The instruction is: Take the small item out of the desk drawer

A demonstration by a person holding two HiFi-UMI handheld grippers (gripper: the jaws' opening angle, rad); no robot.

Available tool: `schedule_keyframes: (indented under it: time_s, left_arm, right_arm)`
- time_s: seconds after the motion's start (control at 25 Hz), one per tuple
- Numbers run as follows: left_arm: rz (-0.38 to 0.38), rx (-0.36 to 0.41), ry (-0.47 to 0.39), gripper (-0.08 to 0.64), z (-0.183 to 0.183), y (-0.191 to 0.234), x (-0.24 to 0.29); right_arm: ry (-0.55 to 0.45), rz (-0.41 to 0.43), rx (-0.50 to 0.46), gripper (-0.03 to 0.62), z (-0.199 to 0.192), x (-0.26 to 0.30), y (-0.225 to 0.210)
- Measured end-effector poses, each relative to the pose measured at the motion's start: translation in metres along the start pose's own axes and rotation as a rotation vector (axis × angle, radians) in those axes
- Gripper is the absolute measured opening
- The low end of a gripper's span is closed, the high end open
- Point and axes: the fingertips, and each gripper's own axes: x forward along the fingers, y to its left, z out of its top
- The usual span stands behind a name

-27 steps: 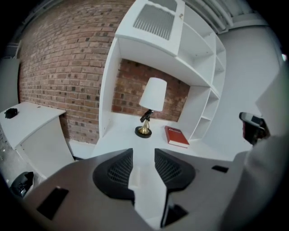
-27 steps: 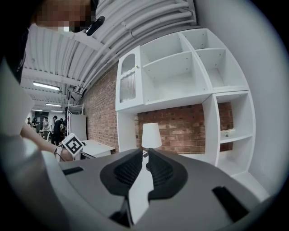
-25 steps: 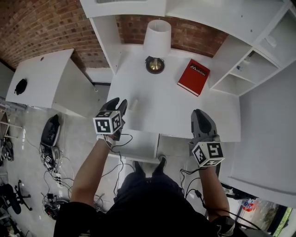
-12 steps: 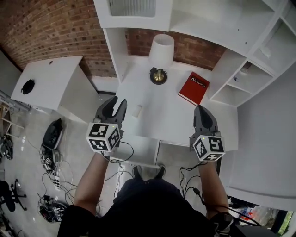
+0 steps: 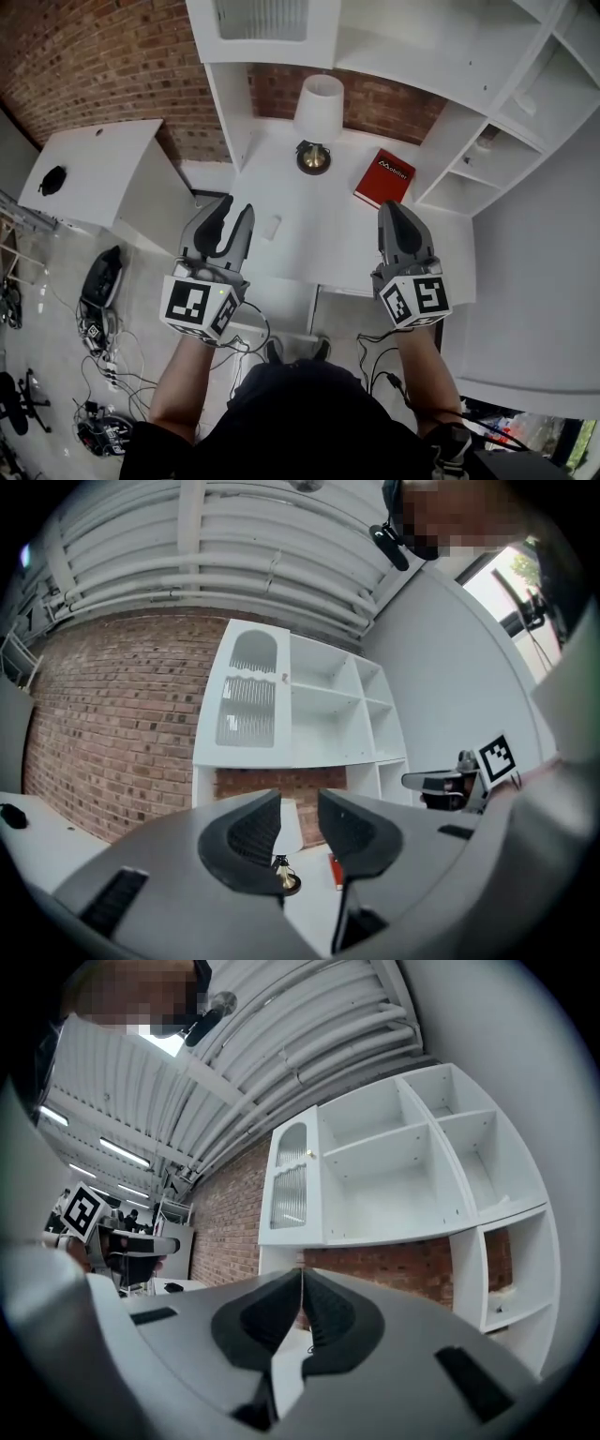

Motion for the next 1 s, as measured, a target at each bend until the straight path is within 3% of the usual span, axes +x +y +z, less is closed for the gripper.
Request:
schedule_keyframes:
  time_s: [0.36, 1.0]
  left_arm:
    - [-0.014, 0.101, -0.052, 0.063, 0.018, -0.015, -0.005]
    - [-0.014, 0.098, -0.041, 0.051, 0.009, -0.011, 0.002]
  right_arm:
    - [-0.040, 0.032, -0.051, 0.005, 0.018, -0.001, 0.012]
    - [-0.027, 0.043, -0.054, 0.003, 0.012, 0.002, 0.012]
